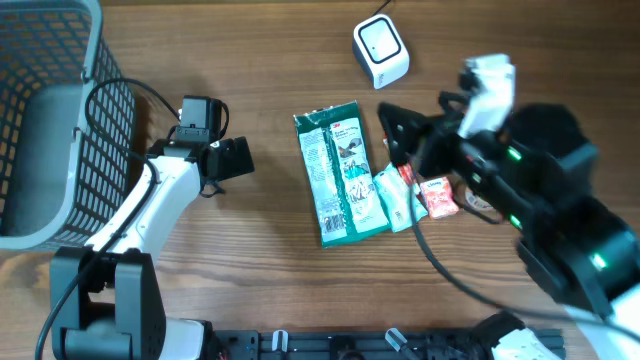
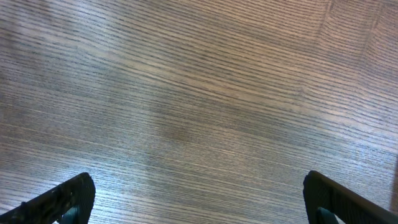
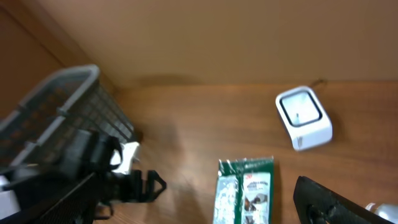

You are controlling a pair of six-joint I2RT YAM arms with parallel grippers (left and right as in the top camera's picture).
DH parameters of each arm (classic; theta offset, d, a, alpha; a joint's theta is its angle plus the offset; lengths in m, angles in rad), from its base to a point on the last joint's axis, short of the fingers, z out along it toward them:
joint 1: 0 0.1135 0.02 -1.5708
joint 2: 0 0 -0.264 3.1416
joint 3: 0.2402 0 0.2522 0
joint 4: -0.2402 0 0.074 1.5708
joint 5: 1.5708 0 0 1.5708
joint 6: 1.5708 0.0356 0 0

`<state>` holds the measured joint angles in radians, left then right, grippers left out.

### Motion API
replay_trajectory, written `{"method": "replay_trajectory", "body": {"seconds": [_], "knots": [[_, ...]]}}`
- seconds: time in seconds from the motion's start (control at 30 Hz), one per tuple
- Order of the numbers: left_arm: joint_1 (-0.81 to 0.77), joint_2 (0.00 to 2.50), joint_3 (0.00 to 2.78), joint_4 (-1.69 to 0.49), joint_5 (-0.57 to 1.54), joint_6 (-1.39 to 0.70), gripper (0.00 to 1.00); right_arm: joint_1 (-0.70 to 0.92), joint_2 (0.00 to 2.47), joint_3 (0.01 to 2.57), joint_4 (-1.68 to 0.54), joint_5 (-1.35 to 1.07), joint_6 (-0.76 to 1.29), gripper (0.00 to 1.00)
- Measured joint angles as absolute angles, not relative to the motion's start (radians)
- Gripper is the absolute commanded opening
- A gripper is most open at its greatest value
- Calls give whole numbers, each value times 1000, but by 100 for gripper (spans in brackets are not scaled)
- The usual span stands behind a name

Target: Scan the item barcode

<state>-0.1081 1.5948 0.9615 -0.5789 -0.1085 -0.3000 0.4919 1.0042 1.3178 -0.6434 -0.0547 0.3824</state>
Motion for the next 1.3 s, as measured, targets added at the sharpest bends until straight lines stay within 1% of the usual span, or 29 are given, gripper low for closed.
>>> {"method": "replay_trajectory", "body": {"seconds": [0.1,0.5,0.67,0.8,1.0,1.13,1.2,1.3], "knots": [[-108,1595,962,-579,-109,-300,100,492,933,1318,-656,-55,382,100],[-108,1595,962,-579,-109,-300,100,484,701,1318,-849,-43,418,100],[-108,1595,962,-579,-109,-300,100,421,621,1318,-852,-43,338,100],[-108,1595,962,-579,-109,-300,100,350,566,1318,-847,-43,233,100],[-108,1595,962,-579,-109,-300,100,220,517,1318,-765,-99,37,100],[-108,1595,962,-579,-109,-300,100,168,500,1309,-691,-175,-83,100],[-108,1595,962,-579,-109,-300,100,158,483,1279,-627,-202,-123,100],[-108,1595,962,-579,-108,-300,100,156,427,1164,-507,-233,-160,100]]}}
